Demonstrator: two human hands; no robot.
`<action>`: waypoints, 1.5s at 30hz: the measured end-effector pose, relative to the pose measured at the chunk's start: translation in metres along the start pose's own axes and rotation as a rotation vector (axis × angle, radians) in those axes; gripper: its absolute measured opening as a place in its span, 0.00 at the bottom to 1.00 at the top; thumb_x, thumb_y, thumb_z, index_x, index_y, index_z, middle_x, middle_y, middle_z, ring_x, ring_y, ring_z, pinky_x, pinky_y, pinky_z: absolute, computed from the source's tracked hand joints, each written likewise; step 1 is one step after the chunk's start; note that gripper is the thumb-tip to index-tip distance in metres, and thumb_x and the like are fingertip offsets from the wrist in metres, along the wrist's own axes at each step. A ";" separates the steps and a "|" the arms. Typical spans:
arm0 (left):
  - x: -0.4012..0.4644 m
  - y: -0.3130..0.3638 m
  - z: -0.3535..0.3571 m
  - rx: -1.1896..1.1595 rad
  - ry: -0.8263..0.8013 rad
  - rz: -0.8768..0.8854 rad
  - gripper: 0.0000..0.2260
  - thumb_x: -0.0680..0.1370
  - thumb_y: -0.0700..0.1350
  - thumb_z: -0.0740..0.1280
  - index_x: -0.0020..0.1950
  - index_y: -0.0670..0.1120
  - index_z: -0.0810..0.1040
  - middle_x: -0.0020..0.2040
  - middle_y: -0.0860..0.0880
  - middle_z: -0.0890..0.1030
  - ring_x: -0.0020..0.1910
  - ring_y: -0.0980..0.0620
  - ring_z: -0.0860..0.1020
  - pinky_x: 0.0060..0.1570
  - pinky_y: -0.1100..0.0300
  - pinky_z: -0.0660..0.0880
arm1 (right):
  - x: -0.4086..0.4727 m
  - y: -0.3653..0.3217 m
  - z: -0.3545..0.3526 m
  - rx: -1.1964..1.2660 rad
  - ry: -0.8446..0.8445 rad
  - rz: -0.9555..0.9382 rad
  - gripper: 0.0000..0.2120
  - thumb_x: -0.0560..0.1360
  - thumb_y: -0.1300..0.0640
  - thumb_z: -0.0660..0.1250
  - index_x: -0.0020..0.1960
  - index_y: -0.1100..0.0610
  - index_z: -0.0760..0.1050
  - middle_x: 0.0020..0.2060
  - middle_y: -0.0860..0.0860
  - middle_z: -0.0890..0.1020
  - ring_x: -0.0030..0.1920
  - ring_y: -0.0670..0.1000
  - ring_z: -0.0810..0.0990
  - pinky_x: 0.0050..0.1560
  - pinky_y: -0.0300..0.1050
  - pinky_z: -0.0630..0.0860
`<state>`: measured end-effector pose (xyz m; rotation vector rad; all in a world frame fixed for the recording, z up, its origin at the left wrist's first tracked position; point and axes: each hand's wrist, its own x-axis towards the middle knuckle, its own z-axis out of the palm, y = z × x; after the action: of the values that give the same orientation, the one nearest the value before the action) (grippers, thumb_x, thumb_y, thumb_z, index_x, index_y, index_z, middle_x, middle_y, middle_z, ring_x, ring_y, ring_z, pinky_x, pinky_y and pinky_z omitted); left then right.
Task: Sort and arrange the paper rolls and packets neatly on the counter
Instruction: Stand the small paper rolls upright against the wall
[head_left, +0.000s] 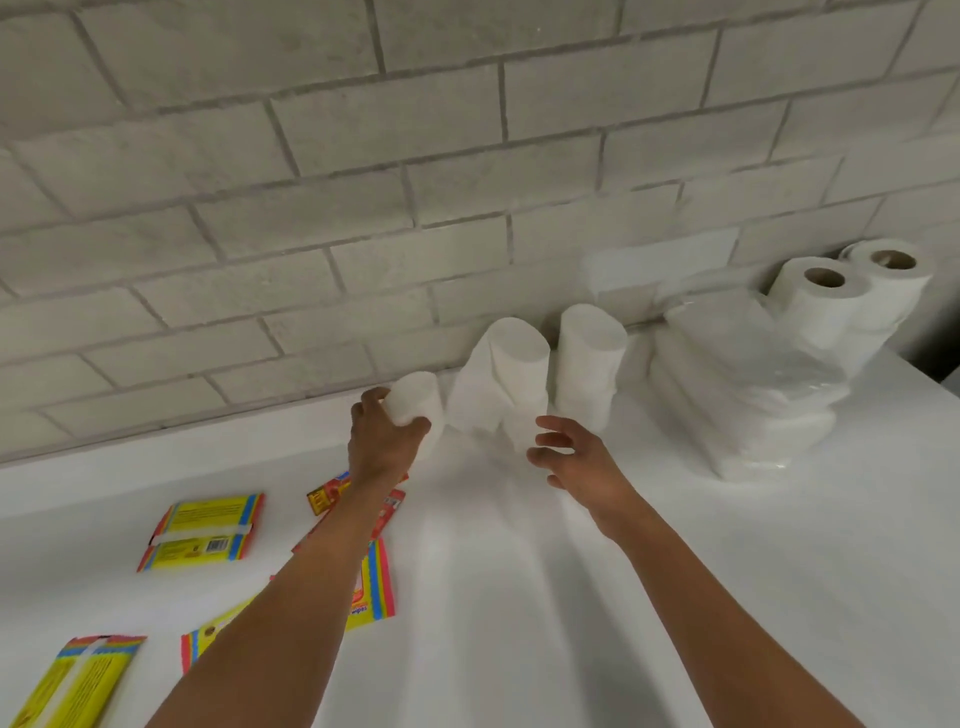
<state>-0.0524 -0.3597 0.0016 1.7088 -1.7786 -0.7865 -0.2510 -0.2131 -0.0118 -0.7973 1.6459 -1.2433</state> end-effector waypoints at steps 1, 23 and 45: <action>0.000 0.000 0.008 -0.004 -0.003 -0.004 0.30 0.70 0.48 0.73 0.69 0.46 0.67 0.64 0.44 0.72 0.60 0.40 0.75 0.53 0.52 0.70 | 0.002 0.001 -0.001 0.000 0.007 0.002 0.21 0.74 0.54 0.73 0.65 0.45 0.74 0.57 0.46 0.79 0.59 0.47 0.79 0.67 0.54 0.74; -0.013 0.018 0.087 0.019 -0.042 0.001 0.37 0.66 0.53 0.77 0.69 0.45 0.64 0.62 0.43 0.69 0.55 0.38 0.76 0.54 0.45 0.77 | 0.015 0.015 -0.010 0.104 0.060 0.063 0.20 0.75 0.55 0.72 0.66 0.50 0.73 0.57 0.51 0.78 0.57 0.53 0.80 0.59 0.51 0.78; -0.022 -0.003 0.081 -0.097 -0.199 -0.009 0.38 0.71 0.49 0.76 0.75 0.51 0.60 0.67 0.46 0.72 0.63 0.44 0.75 0.62 0.46 0.75 | -0.001 0.022 0.013 0.103 0.013 0.098 0.22 0.74 0.56 0.73 0.65 0.50 0.72 0.56 0.50 0.78 0.56 0.52 0.81 0.61 0.51 0.79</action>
<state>-0.1083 -0.3346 -0.0552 1.6242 -1.8305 -1.0604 -0.2385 -0.2111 -0.0334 -0.6394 1.5977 -1.2559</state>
